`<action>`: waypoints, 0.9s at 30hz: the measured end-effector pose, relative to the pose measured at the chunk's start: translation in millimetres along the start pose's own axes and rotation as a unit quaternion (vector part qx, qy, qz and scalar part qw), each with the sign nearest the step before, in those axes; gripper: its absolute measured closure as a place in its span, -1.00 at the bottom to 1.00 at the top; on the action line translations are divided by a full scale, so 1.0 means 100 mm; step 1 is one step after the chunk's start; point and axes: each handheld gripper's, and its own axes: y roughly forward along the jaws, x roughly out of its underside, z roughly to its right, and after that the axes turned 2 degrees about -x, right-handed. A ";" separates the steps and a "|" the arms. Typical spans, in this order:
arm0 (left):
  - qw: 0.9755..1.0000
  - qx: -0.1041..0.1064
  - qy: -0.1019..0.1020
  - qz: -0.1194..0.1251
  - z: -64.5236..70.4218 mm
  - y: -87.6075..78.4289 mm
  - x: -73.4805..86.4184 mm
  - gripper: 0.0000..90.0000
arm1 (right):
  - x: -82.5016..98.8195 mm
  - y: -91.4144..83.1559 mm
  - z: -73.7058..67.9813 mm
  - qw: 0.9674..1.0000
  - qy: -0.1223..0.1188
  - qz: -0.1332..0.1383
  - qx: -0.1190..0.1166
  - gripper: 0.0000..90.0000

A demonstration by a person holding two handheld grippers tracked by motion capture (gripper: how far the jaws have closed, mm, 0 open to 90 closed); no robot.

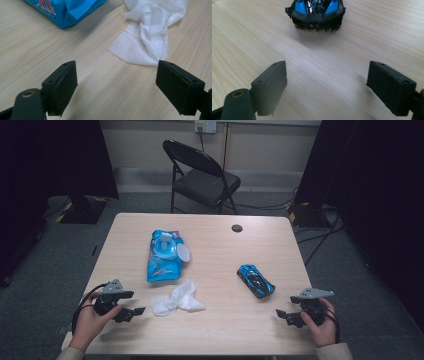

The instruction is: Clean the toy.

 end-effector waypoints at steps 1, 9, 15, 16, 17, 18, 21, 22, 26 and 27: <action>1.000 -0.001 0.001 0.000 0.00 0.00 0.00 -0.62 | 0.00 0.00 0.00 1.000 0.000 -0.001 -0.001 -0.65; 1.000 -0.003 0.007 0.000 -0.02 -0.02 0.03 -0.62 | 0.05 0.04 -0.02 1.000 -0.019 -0.010 0.007 -0.65; 1.000 -0.005 0.007 -0.002 -0.02 -0.05 0.08 -0.62 | 0.08 0.05 -0.02 0.999 -0.031 -0.003 0.014 -0.66; 1.000 -0.005 0.004 -0.001 -0.02 -0.06 0.09 -0.62 | 0.08 0.06 -0.03 0.999 -0.032 -0.001 0.016 -0.67; 1.000 -0.005 0.006 -0.002 -0.03 -0.06 0.10 -0.62 | 0.09 0.06 -0.03 0.999 -0.033 0.001 0.016 -0.67; 1.000 -0.007 0.005 -0.003 -0.03 -0.06 0.10 -0.62 | 0.09 0.06 -0.03 0.999 -0.034 0.003 0.016 -0.67; 1.000 -0.007 0.007 -0.005 -0.02 -0.07 0.13 -0.62 | 0.11 0.06 -0.02 0.999 -0.034 0.010 0.014 -0.67; 1.000 -0.007 0.007 -0.005 -0.02 -0.07 0.13 -0.62 | 0.11 0.06 -0.02 0.999 -0.034 0.010 0.014 -0.67; 1.000 -0.012 0.010 -0.011 -0.02 -0.07 0.16 -0.62 | 0.11 0.06 -0.02 0.999 -0.035 0.010 0.014 -0.68; 1.000 -0.013 0.012 -0.015 -0.02 -0.08 0.18 -0.62 | 0.11 0.06 -0.02 0.999 -0.035 0.010 0.014 -0.68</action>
